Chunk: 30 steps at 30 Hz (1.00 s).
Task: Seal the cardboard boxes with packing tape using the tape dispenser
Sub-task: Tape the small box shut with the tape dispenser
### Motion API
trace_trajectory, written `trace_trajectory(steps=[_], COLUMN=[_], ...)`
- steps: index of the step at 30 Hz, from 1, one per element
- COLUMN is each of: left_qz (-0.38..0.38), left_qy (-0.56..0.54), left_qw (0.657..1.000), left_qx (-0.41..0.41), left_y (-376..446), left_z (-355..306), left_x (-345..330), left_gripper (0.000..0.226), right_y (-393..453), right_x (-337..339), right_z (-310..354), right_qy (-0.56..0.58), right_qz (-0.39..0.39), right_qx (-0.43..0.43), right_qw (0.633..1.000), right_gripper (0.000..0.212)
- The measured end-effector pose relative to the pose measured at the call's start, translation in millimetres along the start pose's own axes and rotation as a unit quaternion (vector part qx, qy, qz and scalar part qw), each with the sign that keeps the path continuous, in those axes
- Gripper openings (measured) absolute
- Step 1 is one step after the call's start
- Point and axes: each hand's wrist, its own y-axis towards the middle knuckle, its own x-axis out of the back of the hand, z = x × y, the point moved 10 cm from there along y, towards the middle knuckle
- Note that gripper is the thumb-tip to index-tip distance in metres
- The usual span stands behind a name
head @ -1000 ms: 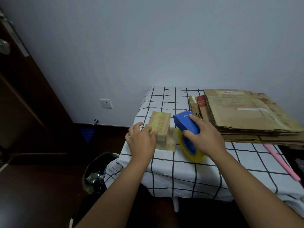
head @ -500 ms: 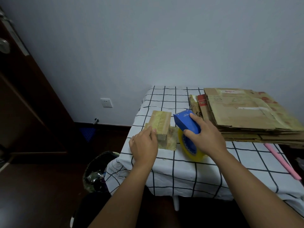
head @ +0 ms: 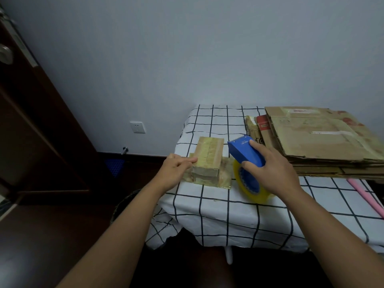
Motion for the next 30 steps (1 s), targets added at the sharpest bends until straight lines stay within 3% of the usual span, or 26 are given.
trace_trajectory(steps=[10, 22, 30], left_qz=[0.013, 0.038, -0.03], left_qy=[-0.006, 0.062, 0.056], left_qw=[0.999, 0.995, 0.988], left_qx=[-0.044, -0.074, -0.143], left_y=[6, 4, -2], left_z=[-5, -5, -4], left_x=[-9, -6, -11], left_gripper=[0.02, 0.03, 0.036], right_y=[-1, -5, -4], right_x=[1, 3, 1], right_z=[1, 2, 0], right_qy=[-0.009, 0.004, 0.006], right_qz=[-0.002, -0.007, -0.002], right_qx=[0.0, 0.009, 0.003], right_qw=[1.0, 1.0, 1.0], right_gripper=[0.069, 0.068, 0.07])
